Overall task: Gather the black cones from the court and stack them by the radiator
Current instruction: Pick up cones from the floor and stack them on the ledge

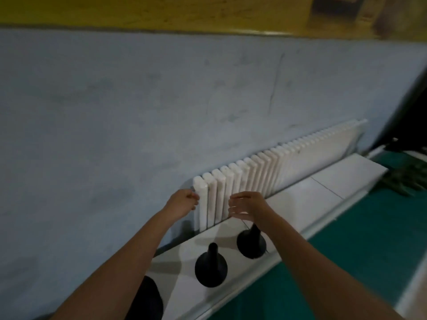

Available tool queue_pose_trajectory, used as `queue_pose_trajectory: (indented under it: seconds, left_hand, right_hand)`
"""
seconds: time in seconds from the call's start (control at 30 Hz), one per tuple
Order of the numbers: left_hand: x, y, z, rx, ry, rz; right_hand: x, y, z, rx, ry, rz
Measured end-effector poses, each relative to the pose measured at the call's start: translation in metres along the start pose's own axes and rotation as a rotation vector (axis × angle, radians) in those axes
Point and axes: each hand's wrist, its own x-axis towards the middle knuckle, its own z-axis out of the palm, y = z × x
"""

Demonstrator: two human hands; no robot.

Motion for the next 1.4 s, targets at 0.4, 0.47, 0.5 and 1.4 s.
queue_pose_trajectory:
  seconds: [0.4, 0.47, 0.5, 1.4]
  left_hand:
    - [-0.045, 0.028, 0.099, 0.116, -0.434, 0.205]
    - [-0.060, 0.036, 0.122, 0.126, -0.508, 0.236]
    - [-0.070, 0.041, 0.137, 0.129, -0.556, 0.251]
    - [-0.587, 0.043, 0.464, 0.408, -1.341, 0.398]
  right_hand:
    - [-0.131, 0.079, -0.062, 0.183, 0.500, -0.039]
    - [-0.158, 0.093, -0.075, 0.186, 0.573, -0.044]
    - [-0.175, 0.100, -0.083, 0.201, 0.614, -0.051]
    - [-0.716, 0.396, -0.169, 0.747, 1.505, 0.022]
